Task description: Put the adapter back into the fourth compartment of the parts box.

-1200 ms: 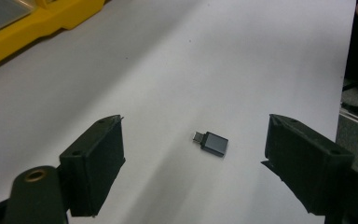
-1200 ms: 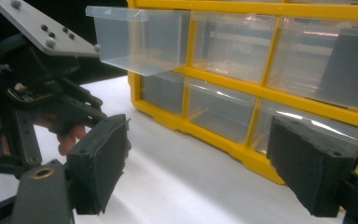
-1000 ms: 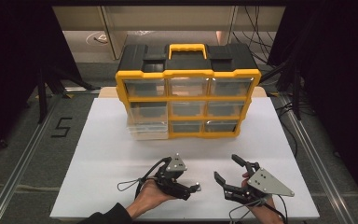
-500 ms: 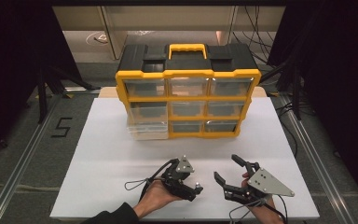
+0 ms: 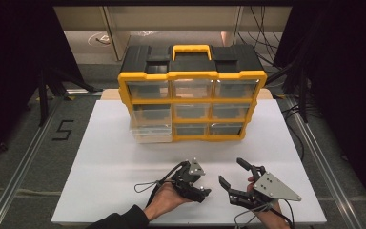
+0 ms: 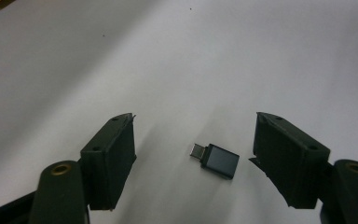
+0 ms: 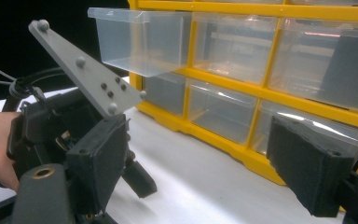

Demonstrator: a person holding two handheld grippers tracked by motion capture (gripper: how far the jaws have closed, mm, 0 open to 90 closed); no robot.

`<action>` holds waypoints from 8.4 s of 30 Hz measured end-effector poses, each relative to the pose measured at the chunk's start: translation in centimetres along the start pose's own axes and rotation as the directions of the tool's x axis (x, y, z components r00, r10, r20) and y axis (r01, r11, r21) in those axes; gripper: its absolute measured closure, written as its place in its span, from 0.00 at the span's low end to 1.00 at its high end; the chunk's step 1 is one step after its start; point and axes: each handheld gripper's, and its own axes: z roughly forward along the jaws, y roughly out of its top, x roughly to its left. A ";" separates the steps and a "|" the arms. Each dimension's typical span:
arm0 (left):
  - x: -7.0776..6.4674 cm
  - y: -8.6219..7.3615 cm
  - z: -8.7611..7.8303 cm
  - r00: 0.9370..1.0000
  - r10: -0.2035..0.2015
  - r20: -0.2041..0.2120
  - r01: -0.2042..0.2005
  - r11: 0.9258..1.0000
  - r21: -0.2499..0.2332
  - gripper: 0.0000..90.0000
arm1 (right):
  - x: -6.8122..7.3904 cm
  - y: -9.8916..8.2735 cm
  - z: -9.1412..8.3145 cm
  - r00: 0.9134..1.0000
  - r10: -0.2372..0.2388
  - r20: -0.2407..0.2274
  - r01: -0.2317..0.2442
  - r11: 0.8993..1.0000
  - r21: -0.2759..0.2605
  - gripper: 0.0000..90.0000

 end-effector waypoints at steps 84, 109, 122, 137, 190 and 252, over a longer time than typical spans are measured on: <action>1.7 1.2 -5.3 1.000 0.008 -0.003 -0.008 0.980 -0.198 0.84 | 0.0 0.2 -0.2 1.000 -0.004 -0.004 0.004 1.000 -0.013 0.24; 2.1 2.9 -9.5 1.000 -0.001 -0.027 -0.008 0.948 -0.317 0.84 | 0.1 0.2 -0.1 1.000 -0.004 -0.006 0.004 1.000 -0.010 0.24; 2.8 3.6 -11.7 0.999 -0.026 -0.037 0.011 0.928 -0.373 0.84 | 0.1 0.1 -0.1 1.000 -0.005 -0.007 0.005 1.000 -0.008 0.24; 3.6 4.0 -13.4 0.997 -0.047 -0.057 0.019 0.908 -0.418 0.84 | 0.2 0.1 -0.1 1.000 -0.007 -0.007 0.007 1.000 -0.008 0.24; 8.6 3.6 -18.5 0.965 -0.198 -0.171 0.079 0.844 -0.530 0.84 | 0.1 0.1 -0.1 1.000 -0.005 -0.007 0.005 1.000 -0.007 0.24; 8.6 2.7 -17.9 0.983 -0.167 -0.080 0.091 0.811 -0.578 0.24 | 0.1 0.2 -0.1 1.000 -0.004 -0.008 0.004 1.000 -0.012 0.24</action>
